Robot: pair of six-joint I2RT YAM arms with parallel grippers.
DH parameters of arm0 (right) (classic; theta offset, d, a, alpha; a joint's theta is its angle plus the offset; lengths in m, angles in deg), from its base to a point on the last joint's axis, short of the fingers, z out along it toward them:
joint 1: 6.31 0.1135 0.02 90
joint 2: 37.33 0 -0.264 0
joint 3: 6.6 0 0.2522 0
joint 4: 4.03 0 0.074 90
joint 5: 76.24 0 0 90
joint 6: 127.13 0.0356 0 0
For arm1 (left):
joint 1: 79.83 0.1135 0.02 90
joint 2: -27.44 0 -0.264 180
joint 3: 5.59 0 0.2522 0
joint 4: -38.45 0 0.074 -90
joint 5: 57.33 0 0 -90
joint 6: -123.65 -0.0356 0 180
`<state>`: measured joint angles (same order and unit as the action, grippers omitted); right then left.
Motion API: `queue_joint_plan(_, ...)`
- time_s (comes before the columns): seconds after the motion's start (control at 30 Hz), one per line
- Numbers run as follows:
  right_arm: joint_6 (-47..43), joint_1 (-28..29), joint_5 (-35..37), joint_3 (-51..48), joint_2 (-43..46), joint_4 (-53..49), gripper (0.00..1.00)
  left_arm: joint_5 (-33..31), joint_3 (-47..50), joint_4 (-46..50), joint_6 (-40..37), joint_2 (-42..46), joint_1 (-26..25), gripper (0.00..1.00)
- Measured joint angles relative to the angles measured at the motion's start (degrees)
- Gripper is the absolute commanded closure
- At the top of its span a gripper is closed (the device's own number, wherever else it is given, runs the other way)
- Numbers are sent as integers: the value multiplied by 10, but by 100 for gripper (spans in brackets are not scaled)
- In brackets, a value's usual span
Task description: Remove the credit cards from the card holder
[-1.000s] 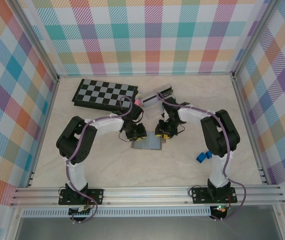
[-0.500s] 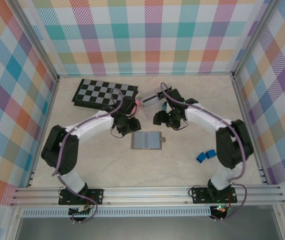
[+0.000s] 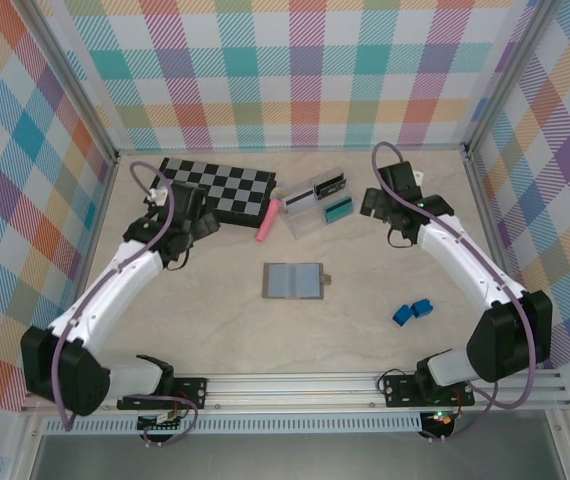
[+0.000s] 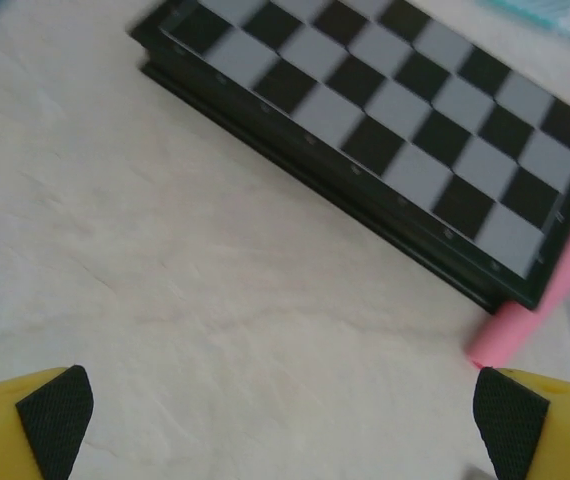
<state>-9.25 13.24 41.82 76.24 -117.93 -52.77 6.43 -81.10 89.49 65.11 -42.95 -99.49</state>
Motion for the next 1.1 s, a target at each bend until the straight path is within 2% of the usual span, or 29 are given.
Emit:
queue_joint_plan(0.2, -16, -63, 44, -129, 28, 76, 0, -80, 155, -104, -51, 80, 61, 0)
queue_joint_plan(0.43, -101, -83, 50, -273, 35, 229, 0, -85, 254, -231, -143, 81, 80, 0)
queue_joint_plan(0.63, -172, -94, 24, -347, 37, 376, 0, -32, 335, -400, -244, 69, 82, 0)
queue_joint_plan(0.83, -229, -95, -8, -390, 15, 510, 0, 24, 374, -560, -324, 3, 87, 0)
queue_joint_plan(0.97, -253, -104, -48, -406, -2, 591, 0, 74, 399, -661, -341, -40, 100, 0)
queue_joint_plan(1.1, -261, -138, -100, -419, -18, 660, 0, 125, 405, -732, -341, -82, 124, 0)
